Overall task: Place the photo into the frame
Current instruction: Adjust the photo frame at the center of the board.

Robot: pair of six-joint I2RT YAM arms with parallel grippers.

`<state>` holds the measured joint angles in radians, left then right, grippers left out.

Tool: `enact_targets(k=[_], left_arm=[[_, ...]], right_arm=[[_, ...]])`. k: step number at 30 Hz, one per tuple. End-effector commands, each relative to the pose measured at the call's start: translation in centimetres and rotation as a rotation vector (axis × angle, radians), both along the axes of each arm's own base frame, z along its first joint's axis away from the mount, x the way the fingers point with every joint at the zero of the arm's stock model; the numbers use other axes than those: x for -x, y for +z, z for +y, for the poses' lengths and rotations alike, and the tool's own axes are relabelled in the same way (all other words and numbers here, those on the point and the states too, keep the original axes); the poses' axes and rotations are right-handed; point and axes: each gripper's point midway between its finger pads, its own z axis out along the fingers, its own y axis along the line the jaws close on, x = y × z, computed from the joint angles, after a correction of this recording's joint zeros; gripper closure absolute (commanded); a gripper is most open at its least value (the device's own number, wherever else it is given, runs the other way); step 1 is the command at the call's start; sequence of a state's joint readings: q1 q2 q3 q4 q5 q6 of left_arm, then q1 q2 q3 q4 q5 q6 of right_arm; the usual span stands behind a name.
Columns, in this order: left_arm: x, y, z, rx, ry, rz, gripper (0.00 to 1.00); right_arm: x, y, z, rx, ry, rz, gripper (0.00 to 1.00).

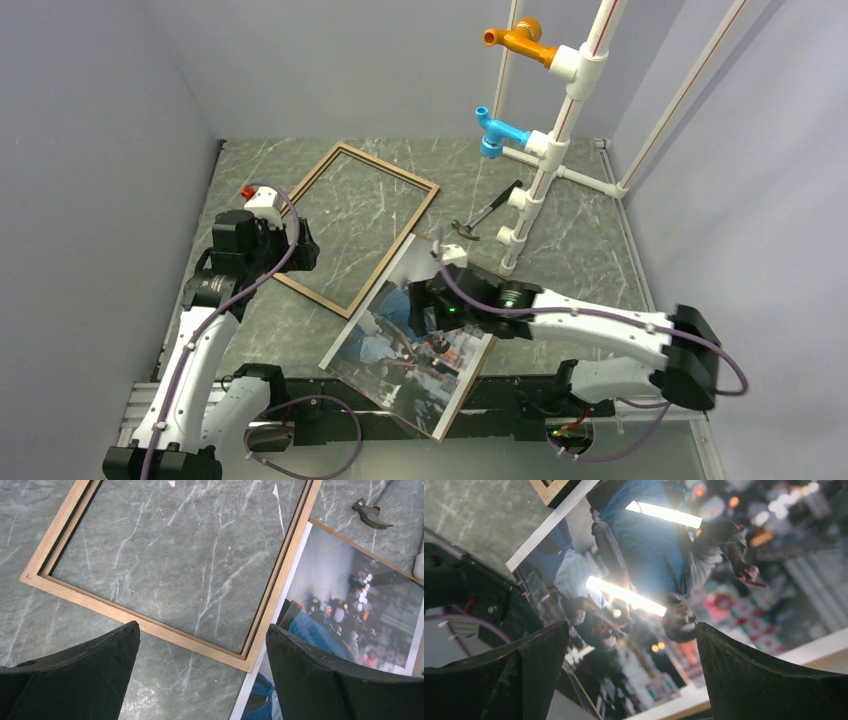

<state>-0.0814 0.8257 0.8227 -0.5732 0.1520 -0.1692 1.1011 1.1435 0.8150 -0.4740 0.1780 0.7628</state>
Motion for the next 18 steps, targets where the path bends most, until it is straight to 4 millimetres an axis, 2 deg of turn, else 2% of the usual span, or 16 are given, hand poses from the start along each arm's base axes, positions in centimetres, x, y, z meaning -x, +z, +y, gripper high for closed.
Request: enact_targets(k=[1, 10, 15, 18], left_arm=[[-0.4, 1.5, 0.8, -0.024, 0.032, -0.043, 0.01], [-0.1, 2.2, 2.3, -0.057, 0.114, -0.071, 0.01], [0.3, 2.9, 3.3, -0.075, 0.170, -0.107, 0.01], [0.5, 3.6, 3.7, -0.079, 0.188, -0.140, 0.01]], right_arm=[[-2.4, 2.3, 4.6, -0.011, -0.054, -0.109, 0.00], [-4.4, 0.6, 11.7, 0.071, 0.008, -0.098, 0.00], [-6.7, -1.5, 13.7, 0.148, -0.036, -0.028, 0.00], [-8.3, -3.6, 14.0, 0.177, -0.074, 0.050, 0.01]])
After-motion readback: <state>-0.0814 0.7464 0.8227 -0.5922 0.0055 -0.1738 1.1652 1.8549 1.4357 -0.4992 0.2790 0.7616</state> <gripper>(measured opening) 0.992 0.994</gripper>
